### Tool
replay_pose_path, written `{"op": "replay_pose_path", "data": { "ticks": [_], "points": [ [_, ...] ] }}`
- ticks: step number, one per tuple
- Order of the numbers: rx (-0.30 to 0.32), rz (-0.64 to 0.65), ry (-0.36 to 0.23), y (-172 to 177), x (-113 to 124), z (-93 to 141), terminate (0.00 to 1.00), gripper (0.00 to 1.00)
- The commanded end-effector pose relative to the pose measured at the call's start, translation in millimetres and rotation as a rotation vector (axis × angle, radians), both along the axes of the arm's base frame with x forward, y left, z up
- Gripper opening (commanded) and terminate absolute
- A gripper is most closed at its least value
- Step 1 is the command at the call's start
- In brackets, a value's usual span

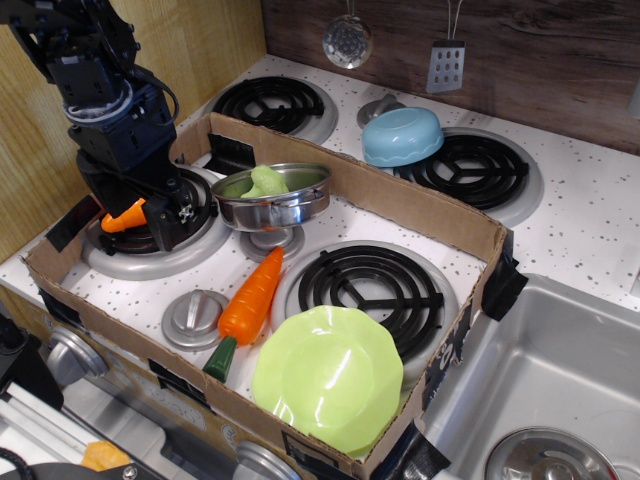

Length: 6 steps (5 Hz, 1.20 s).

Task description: Take broccoli out of pan

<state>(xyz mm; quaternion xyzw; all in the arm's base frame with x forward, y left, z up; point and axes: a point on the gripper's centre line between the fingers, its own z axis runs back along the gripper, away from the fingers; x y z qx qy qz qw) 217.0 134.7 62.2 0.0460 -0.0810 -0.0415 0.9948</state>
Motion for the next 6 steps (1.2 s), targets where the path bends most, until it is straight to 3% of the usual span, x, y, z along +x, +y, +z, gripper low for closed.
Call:
{"op": "replay_pose_path", "data": {
  "ticks": [1,2,3,4,5,6],
  "points": [
    [0.0,0.0,0.0,0,0,0,0.0,1.0],
    [0.003,0.177,0.068,-2,10,16,0.0,1.0],
    [-0.039,0.289,0.089,1,22,30,0.0,1.0],
    [-0.066,0.508,0.094,5,37,43,0.0,1.0],
    [-0.051,0.611,0.014,8,59,48,0.0,1.0],
    [-0.015,0.664,-0.018,9,76,51,0.0,1.0]
  ]
}}
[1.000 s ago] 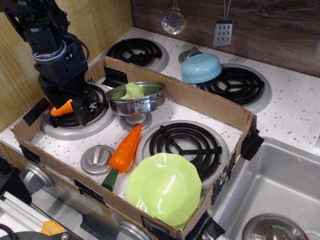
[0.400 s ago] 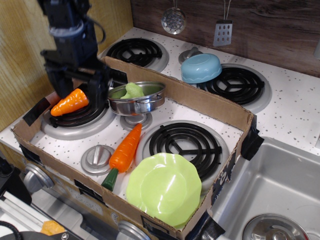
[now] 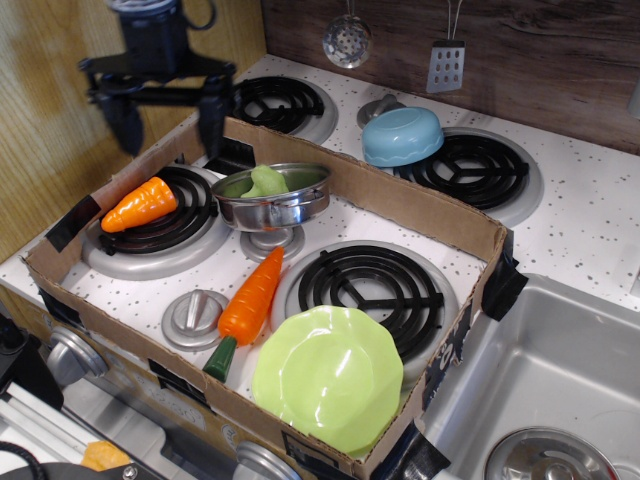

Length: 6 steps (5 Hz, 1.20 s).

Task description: Take broccoli out of pan

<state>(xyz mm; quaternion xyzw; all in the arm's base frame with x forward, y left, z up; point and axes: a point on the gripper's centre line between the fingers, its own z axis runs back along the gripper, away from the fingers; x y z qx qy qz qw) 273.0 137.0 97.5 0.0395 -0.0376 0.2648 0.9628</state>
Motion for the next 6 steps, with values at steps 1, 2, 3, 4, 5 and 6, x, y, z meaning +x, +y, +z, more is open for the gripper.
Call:
{"op": "replay_pose_path", "data": {
  "ticks": [1,2,3,4,5,6],
  "points": [
    [0.074,0.04,-0.099,3,35,10,0.0,1.0],
    [0.109,0.078,-0.118,-2,48,-11,0.0,1.0],
    [0.127,0.174,-0.141,-7,58,-33,0.0,1.0],
    [0.12,0.213,-0.142,-13,66,-40,0.0,1.0],
    [0.131,0.227,-0.121,-19,68,-41,0.0,1.0],
    [0.108,0.234,-0.111,-20,69,-47,0.0,1.0]
  ]
}}
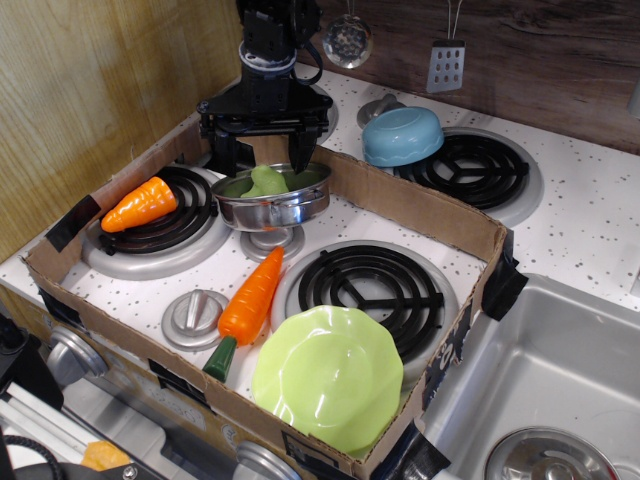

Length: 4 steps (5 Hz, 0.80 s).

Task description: Take broccoli out of pan

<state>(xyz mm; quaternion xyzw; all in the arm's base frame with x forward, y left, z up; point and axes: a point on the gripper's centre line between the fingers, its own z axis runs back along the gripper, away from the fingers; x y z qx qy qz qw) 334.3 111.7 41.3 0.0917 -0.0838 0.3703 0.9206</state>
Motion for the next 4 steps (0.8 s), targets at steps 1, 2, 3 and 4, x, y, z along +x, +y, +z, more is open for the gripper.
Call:
{"op": "replay_pose_path", "data": {
  "ticks": [1,2,3,4],
  "points": [
    [-0.032,0.024,-0.049,6,8,0,0.0,1.0],
    [-0.049,0.039,-0.052,6,7,-6,0.0,1.0],
    [-0.068,0.061,-0.073,7,4,-11,0.0,1.0],
    [-0.089,0.083,-0.099,10,-1,-16,0.0,1.0]
  ]
}}
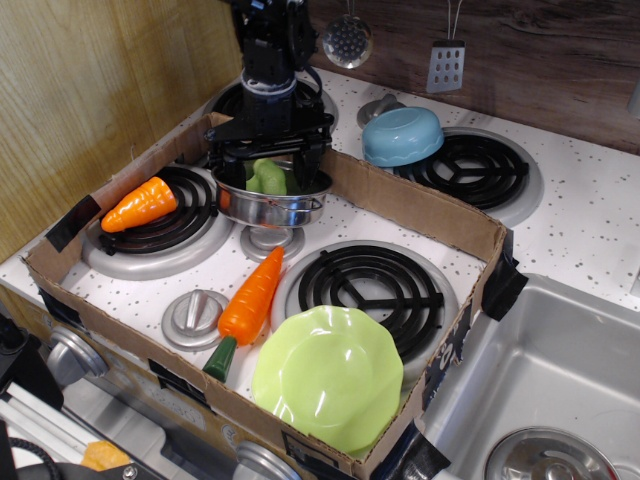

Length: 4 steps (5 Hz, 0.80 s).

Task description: Take broccoli out of pan

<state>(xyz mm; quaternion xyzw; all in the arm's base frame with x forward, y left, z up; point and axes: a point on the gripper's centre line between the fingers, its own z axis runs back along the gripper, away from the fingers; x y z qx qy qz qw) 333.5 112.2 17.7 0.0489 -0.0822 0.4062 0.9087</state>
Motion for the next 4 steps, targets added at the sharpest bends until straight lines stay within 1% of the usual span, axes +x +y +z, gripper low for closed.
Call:
{"op": "replay_pose_path", "data": {
  "ticks": [1,2,3,4],
  "points": [
    [-0.06,0.033,-0.06,15,-3,4,0.0,0.0],
    [-0.098,0.036,-0.052,17,-2,6,0.0,0.0],
    [-0.092,0.019,-0.059,19,2,20,0.0,0.0],
    [-0.049,0.014,-0.066,25,6,46,0.0,0.0]
  ]
}}
